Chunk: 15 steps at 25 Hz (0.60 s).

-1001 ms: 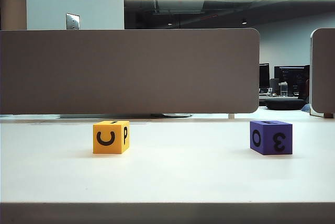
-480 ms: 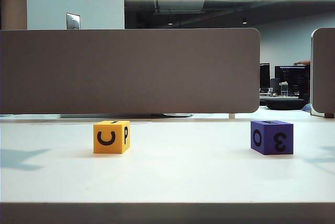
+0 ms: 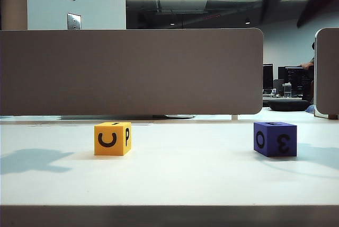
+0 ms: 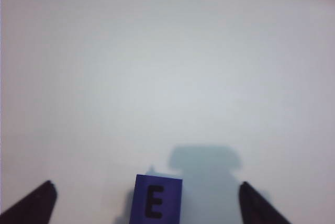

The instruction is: Stack the letter block on the right onto the letter block on the left.

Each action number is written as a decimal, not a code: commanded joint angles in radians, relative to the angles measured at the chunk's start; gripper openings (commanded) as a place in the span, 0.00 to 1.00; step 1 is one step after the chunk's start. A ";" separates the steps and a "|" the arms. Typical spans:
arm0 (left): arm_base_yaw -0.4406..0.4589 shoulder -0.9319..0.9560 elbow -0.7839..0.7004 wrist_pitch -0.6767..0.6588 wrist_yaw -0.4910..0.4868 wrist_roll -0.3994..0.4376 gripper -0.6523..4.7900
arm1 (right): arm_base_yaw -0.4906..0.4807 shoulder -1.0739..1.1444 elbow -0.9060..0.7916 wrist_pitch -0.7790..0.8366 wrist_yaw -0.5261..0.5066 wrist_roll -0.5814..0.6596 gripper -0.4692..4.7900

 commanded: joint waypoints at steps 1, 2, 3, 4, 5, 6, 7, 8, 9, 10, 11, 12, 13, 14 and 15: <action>0.000 -0.002 0.007 0.009 0.023 0.004 0.11 | 0.000 0.050 0.004 -0.012 0.000 0.002 1.00; 0.000 -0.003 0.008 0.008 0.032 0.004 0.11 | 0.000 0.072 0.004 -0.016 0.001 0.015 1.00; 0.000 -0.003 0.008 0.007 0.035 0.003 0.11 | 0.000 0.086 0.004 -0.019 0.001 0.035 1.00; 0.000 -0.003 0.008 0.005 0.038 0.001 0.11 | 0.000 0.112 0.004 -0.024 0.005 0.065 1.00; 0.000 -0.003 0.008 -0.001 0.047 0.000 0.11 | 0.000 0.141 0.004 -0.029 0.005 0.079 1.00; 0.000 -0.003 0.008 -0.005 0.062 0.000 0.11 | 0.000 0.159 0.004 -0.031 0.005 0.084 1.00; 0.000 -0.003 0.008 -0.008 0.068 0.000 0.11 | 0.000 0.179 0.004 -0.031 0.005 0.089 1.00; 0.000 -0.004 0.008 -0.012 0.073 0.001 0.11 | 0.000 0.190 0.004 -0.031 0.005 0.089 1.00; 0.000 -0.005 0.008 -0.018 0.073 0.001 0.11 | 0.000 0.209 0.004 -0.031 0.009 0.092 1.00; 0.000 -0.006 0.008 -0.022 0.072 0.001 0.11 | 0.000 0.229 0.004 -0.030 0.019 0.095 1.00; 0.000 -0.006 0.008 -0.023 0.071 0.001 0.11 | 0.000 0.245 0.004 -0.029 0.034 0.105 1.00; 0.000 -0.006 0.008 -0.023 0.071 0.001 0.11 | 0.000 0.261 0.004 -0.028 0.043 0.113 1.00; 0.000 -0.006 0.008 -0.021 0.071 0.001 0.11 | 0.000 0.279 0.004 -0.028 0.054 0.114 1.00; 0.000 -0.006 0.008 -0.021 0.071 0.001 0.11 | 0.000 0.294 0.004 -0.027 0.052 0.114 1.00; 0.000 -0.006 0.008 -0.021 0.071 0.001 0.11 | 0.000 0.309 0.004 -0.028 0.050 0.114 1.00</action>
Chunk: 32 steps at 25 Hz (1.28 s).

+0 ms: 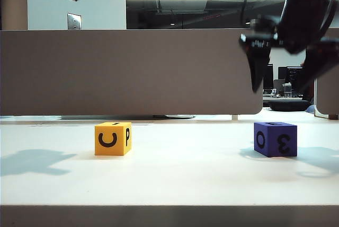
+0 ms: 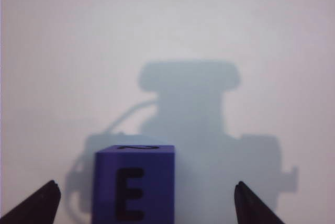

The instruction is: Stack the letter block on the right onto the letter block on the left.

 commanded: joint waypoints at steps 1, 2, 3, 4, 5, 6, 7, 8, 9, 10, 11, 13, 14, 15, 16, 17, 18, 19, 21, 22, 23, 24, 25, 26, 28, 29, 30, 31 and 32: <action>0.001 -0.004 0.007 0.004 0.006 0.001 0.11 | 0.001 0.038 0.004 0.008 0.008 0.010 1.00; 0.001 -0.004 0.007 0.003 0.006 0.001 0.11 | 0.001 0.050 0.004 0.008 0.008 0.010 1.00; 0.001 -0.004 0.007 0.002 0.010 0.001 0.11 | 0.001 0.063 0.004 0.008 0.008 0.010 1.00; 0.001 -0.004 0.007 0.001 0.010 0.001 0.11 | 0.002 0.073 0.004 0.008 0.008 0.010 1.00; 0.001 -0.004 0.007 -0.001 0.013 0.001 0.11 | 0.002 0.083 0.004 0.008 0.008 0.010 1.00; 0.001 -0.004 0.007 -0.002 0.013 0.001 0.11 | 0.002 0.094 0.004 0.010 0.008 0.010 1.00; 0.001 -0.004 0.007 -0.003 0.013 0.001 0.11 | 0.002 0.102 0.004 0.013 0.005 0.010 1.00; 0.001 -0.004 0.007 -0.003 0.013 0.001 0.11 | 0.002 0.110 0.004 0.014 -0.001 0.010 1.00; 0.001 -0.004 0.007 -0.003 0.013 0.001 0.11 | 0.002 0.116 0.004 0.017 -0.021 0.010 1.00; 0.001 -0.004 0.007 -0.004 0.013 0.001 0.11 | 0.002 0.124 0.004 0.022 -0.040 0.010 1.00; 0.001 -0.004 0.007 -0.003 0.013 0.001 0.11 | 0.002 0.133 0.004 0.030 -0.068 0.010 1.00; 0.001 -0.004 0.007 -0.004 0.013 0.001 0.11 | 0.002 0.150 0.004 0.035 -0.070 0.009 1.00; 0.001 -0.004 0.007 -0.005 0.013 0.001 0.11 | 0.002 0.154 0.004 0.035 -0.069 0.009 1.00; 0.001 -0.004 0.008 -0.011 0.013 0.001 0.11 | 0.001 0.161 0.004 0.034 -0.065 0.009 1.00; 0.001 -0.004 0.007 -0.014 0.013 0.001 0.11 | 0.001 0.161 0.003 0.033 -0.062 0.009 1.00; 0.001 -0.004 0.007 -0.019 0.013 0.001 0.11 | 0.001 0.165 0.003 0.035 -0.050 0.008 1.00; 0.001 -0.004 0.007 -0.020 0.013 0.001 0.11 | 0.001 0.167 0.003 0.036 -0.045 0.008 1.00; 0.001 -0.004 0.008 -0.020 0.013 0.001 0.11 | 0.001 0.169 0.003 0.035 -0.043 0.008 1.00; 0.001 -0.004 0.008 -0.020 0.013 0.001 0.11 | 0.000 0.174 0.002 0.031 -0.043 0.008 1.00; 0.001 -0.004 0.008 -0.020 0.013 0.003 0.11 | 0.000 0.176 0.002 0.028 -0.043 0.008 1.00; 0.001 -0.004 0.008 -0.020 0.011 0.008 0.11 | 0.000 0.178 0.002 0.022 -0.043 0.008 1.00; 0.002 -0.005 0.008 -0.020 0.006 0.013 0.11 | 0.000 0.179 0.002 0.014 -0.043 0.008 1.00; 0.002 -0.006 0.008 -0.021 -0.005 0.022 0.11 | 0.000 0.179 0.002 0.009 -0.043 0.008 0.98; 0.002 -0.009 0.008 -0.021 -0.022 0.032 0.11 | 0.000 0.179 0.002 0.004 -0.043 0.008 0.93; 0.002 -0.014 0.010 -0.021 -0.061 0.047 0.11 | 0.000 0.179 0.002 -0.002 -0.043 0.008 0.82; 0.001 -0.017 0.017 -0.026 -0.087 0.058 0.11 | 0.000 0.179 0.002 -0.005 -0.043 0.008 0.77; 0.002 -0.018 0.026 -0.032 -0.106 0.066 0.11 | 0.000 0.179 0.002 -0.009 -0.043 0.008 0.73; 0.002 -0.019 0.041 -0.043 -0.131 0.078 0.11 | 0.000 0.179 0.003 -0.015 -0.043 0.008 0.69; 0.002 -0.019 0.053 -0.050 -0.150 0.090 0.11 | 0.000 0.179 0.003 -0.019 -0.043 0.008 0.66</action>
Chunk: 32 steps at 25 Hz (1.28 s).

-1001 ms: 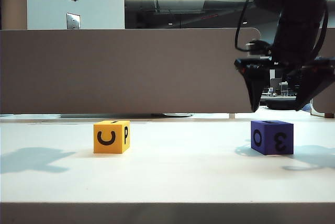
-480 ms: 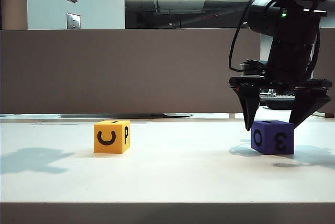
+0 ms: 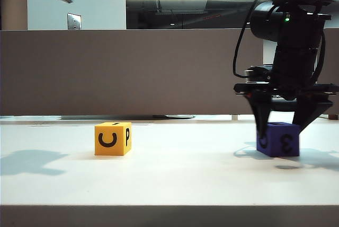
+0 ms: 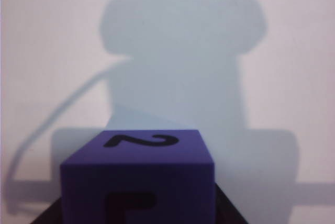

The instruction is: Stack the letter block on the right onto the letter block on the left.

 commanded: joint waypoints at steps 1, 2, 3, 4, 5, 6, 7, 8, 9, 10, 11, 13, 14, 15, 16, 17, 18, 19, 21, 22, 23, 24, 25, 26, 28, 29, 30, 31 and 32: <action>0.001 -0.008 0.053 -0.011 -0.080 0.054 0.11 | 0.001 -0.005 0.003 -0.013 0.003 0.002 0.65; 0.001 -0.008 0.069 -0.019 -0.093 0.069 0.11 | 0.001 -0.005 0.003 -0.016 0.004 0.002 0.64; 0.001 -0.008 0.081 -0.024 -0.101 0.077 0.11 | 0.001 -0.005 0.003 -0.016 0.004 0.002 0.64; 0.001 -0.008 0.092 -0.027 -0.106 0.086 0.11 | 0.001 -0.005 0.003 -0.015 0.003 0.002 0.64; 0.001 -0.008 0.110 -0.031 -0.106 0.090 0.11 | 0.001 -0.005 0.011 -0.018 0.003 0.002 0.64; 0.001 -0.009 0.121 -0.038 -0.106 0.090 0.11 | 0.001 -0.005 0.019 -0.021 -0.002 0.000 0.64; 0.001 -0.010 0.130 -0.044 -0.106 0.090 0.11 | 0.001 -0.005 0.035 -0.031 -0.013 -0.006 0.64; 0.001 -0.011 0.137 -0.047 -0.106 0.090 0.11 | 0.002 -0.005 0.061 -0.045 -0.023 -0.009 0.64; 0.001 -0.011 0.141 -0.047 -0.106 0.090 0.11 | 0.003 -0.005 0.093 -0.062 -0.034 -0.009 0.64; 0.001 -0.011 0.143 -0.048 -0.107 0.090 0.11 | 0.014 -0.005 0.155 -0.090 -0.049 -0.009 0.64; 0.001 -0.011 0.143 -0.055 -0.114 0.090 0.11 | 0.022 -0.005 0.198 -0.108 -0.061 -0.009 0.64; 0.001 -0.011 0.143 -0.081 -0.154 0.090 0.11 | 0.066 -0.005 0.313 -0.148 -0.076 -0.013 0.64; 0.001 -0.011 0.143 -0.087 -0.159 0.091 0.11 | 0.086 -0.005 0.346 -0.154 -0.076 -0.016 0.64; 0.001 -0.011 0.143 -0.092 -0.158 0.090 0.11 | 0.108 -0.004 0.377 -0.154 -0.076 -0.037 0.64; 0.001 -0.011 0.143 -0.095 -0.159 0.090 0.11 | 0.140 -0.004 0.412 -0.152 -0.076 -0.078 0.64; 0.001 -0.011 0.143 -0.095 -0.159 0.090 0.11 | 0.169 -0.002 0.439 -0.147 -0.075 -0.111 0.64; 0.001 -0.012 0.143 -0.095 -0.158 0.090 0.11 | 0.197 0.005 0.467 -0.145 -0.075 -0.134 0.64; 0.001 -0.012 0.143 -0.095 -0.159 0.091 0.11 | 0.233 0.014 0.504 -0.147 -0.074 -0.141 0.64; 0.001 -0.013 0.143 -0.096 -0.159 0.090 0.11 | 0.286 0.043 0.565 -0.153 -0.076 -0.161 0.64; 0.001 -0.013 0.143 -0.096 -0.158 0.091 0.11 | 0.314 0.066 0.602 -0.157 -0.087 -0.212 0.64; 0.001 -0.014 0.143 -0.096 -0.158 0.091 0.11 | 0.335 0.084 0.631 -0.164 -0.097 -0.272 0.64; 0.001 -0.014 0.143 -0.096 -0.158 0.091 0.11 | 0.355 0.104 0.660 -0.174 -0.105 -0.335 0.64; 0.001 -0.015 0.143 -0.097 -0.158 0.091 0.11 | 0.380 0.129 0.694 -0.187 -0.105 -0.396 0.64; 0.001 -0.016 0.143 -0.097 -0.158 0.091 0.11 | 0.396 0.148 0.718 -0.196 -0.100 -0.433 0.64; 0.001 -0.021 0.143 -0.099 -0.158 0.091 0.11 | 0.424 0.192 0.762 -0.207 -0.093 -0.489 0.65; 0.001 -0.025 0.143 -0.102 -0.158 0.091 0.11 | 0.432 0.211 0.777 -0.211 -0.095 -0.489 0.65; 0.001 -0.029 0.144 -0.110 -0.158 0.091 0.11 | 0.437 0.251 0.801 -0.223 -0.099 -0.492 0.65; 0.001 -0.032 0.144 -0.114 -0.158 0.091 0.11 | 0.437 0.266 0.807 -0.228 -0.100 -0.496 0.65; 0.001 -0.035 0.144 -0.125 -0.158 0.091 0.11 | 0.437 0.297 0.811 -0.243 -0.104 -0.513 0.65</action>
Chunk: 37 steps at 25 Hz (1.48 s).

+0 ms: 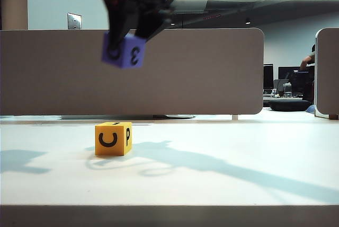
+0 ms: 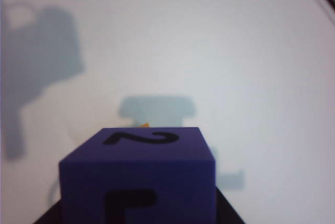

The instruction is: Stack the letter block on the right onto the letter block on the left.

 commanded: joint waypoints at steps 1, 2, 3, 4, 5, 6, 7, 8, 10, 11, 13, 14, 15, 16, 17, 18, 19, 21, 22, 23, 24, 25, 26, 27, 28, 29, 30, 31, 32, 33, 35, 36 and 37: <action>0.001 -0.012 0.007 -0.025 -0.003 0.005 0.11 | -0.008 0.067 0.016 -0.037 -0.002 -0.058 0.65; 0.001 -0.014 0.007 -0.029 -0.003 0.005 0.11 | -0.008 0.079 0.016 -0.041 -0.003 -0.070 0.65; 0.001 -0.017 0.007 -0.032 -0.003 0.004 0.11 | -0.009 0.098 0.016 -0.042 -0.026 -0.080 0.65; 0.001 -0.019 0.007 -0.032 -0.003 0.004 0.11 | -0.010 0.108 0.016 -0.037 -0.049 -0.080 0.65; 0.001 -0.019 0.007 -0.032 -0.003 0.004 0.11 | -0.011 0.122 0.016 -0.027 -0.085 -0.080 0.65; 0.002 -0.019 0.007 -0.033 -0.004 0.004 0.11 | -0.012 0.127 0.016 -0.023 -0.093 -0.080 0.65; 0.002 -0.019 0.007 -0.033 -0.005 0.004 0.11 | -0.012 0.134 0.016 -0.018 -0.098 -0.080 0.65; 0.002 -0.019 0.007 -0.033 -0.014 0.003 0.11 | -0.012 0.140 0.016 -0.016 -0.106 -0.080 0.65; 0.002 -0.022 0.007 -0.036 -0.047 0.004 0.11 | -0.012 0.151 0.016 -0.011 -0.109 -0.080 0.65; 0.002 -0.025 0.007 -0.038 -0.054 0.004 0.11 | -0.012 0.156 0.016 -0.010 -0.109 -0.080 0.65; 0.002 -0.028 0.007 -0.038 -0.057 0.004 0.11 | -0.012 0.164 0.016 -0.005 -0.109 -0.080 0.65; 0.002 -0.031 0.007 -0.039 -0.057 0.004 0.11 | -0.012 0.167 0.016 -0.004 -0.108 -0.080 0.65; 0.002 -0.031 0.008 -0.040 -0.057 0.004 0.11 | -0.013 0.170 0.016 -0.003 -0.108 -0.080 0.65; 0.002 -0.031 0.008 -0.042 -0.061 0.004 0.11 | -0.017 0.171 0.016 -0.001 -0.109 -0.079 0.65; 0.002 -0.031 0.008 -0.043 -0.063 0.004 0.11 | -0.018 0.174 0.016 0.003 -0.108 -0.079 0.65; 0.002 -0.031 0.008 -0.043 -0.063 0.004 0.11 | -0.019 0.175 0.016 0.005 -0.109 -0.077 0.66; 0.002 -0.031 0.008 -0.043 -0.063 0.004 0.11 | -0.023 0.176 0.016 0.008 -0.109 -0.074 0.69; 0.002 -0.031 0.008 -0.043 -0.063 0.004 0.11 | -0.024 0.176 0.016 0.013 -0.109 -0.072 0.81; 0.002 -0.031 0.008 -0.043 -0.063 0.004 0.11 | -0.024 0.176 0.016 0.015 -0.109 -0.071 0.83; 0.002 -0.031 0.008 -0.043 -0.063 0.004 0.11 | -0.024 0.176 0.016 0.020 -0.109 -0.071 0.83; 0.002 -0.031 0.008 -0.043 -0.063 0.004 0.11 | -0.024 0.176 0.016 0.020 -0.109 -0.071 0.83; 0.002 -0.031 0.008 -0.043 -0.063 0.004 0.11 | -0.024 0.176 0.016 0.019 -0.109 -0.071 0.83; 0.002 -0.031 0.008 -0.043 -0.063 0.004 0.11 | -0.024 0.176 0.016 0.018 -0.109 -0.071 0.83; 0.002 -0.031 0.008 -0.043 -0.063 0.005 0.11 | -0.023 0.175 0.016 0.017 -0.109 -0.068 0.83; 0.002 -0.031 0.008 -0.043 -0.063 0.005 0.11 | -0.022 0.172 0.016 0.016 -0.109 -0.049 0.83; 0.002 -0.031 0.008 -0.043 -0.063 0.005 0.11 | -0.022 0.159 0.017 0.007 -0.113 -0.021 0.86; 0.002 -0.031 0.008 -0.043 -0.063 0.005 0.11 | -0.023 0.146 0.017 0.001 -0.112 -0.017 0.89; 0.002 -0.031 0.008 -0.042 -0.063 0.011 0.11 | -0.023 0.119 0.017 -0.004 -0.105 -0.018 0.89; 0.002 -0.031 0.008 -0.042 -0.063 0.027 0.11 | -0.024 0.103 0.017 -0.005 -0.102 -0.018 0.89; 0.001 -0.031 0.008 -0.041 -0.063 0.044 0.11 | -0.025 0.086 0.017 -0.005 -0.099 -0.018 0.89; 0.001 -0.031 0.008 -0.041 -0.063 0.081 0.11 | -0.032 0.044 0.017 -0.012 -0.079 -0.014 0.89; 0.001 -0.031 0.008 -0.042 -0.063 0.098 0.11 | -0.034 0.021 0.017 -0.022 -0.053 -0.014 0.89; 0.001 -0.031 0.008 -0.042 -0.063 0.109 0.11 | -0.037 0.001 0.017 -0.034 -0.033 -0.013 0.89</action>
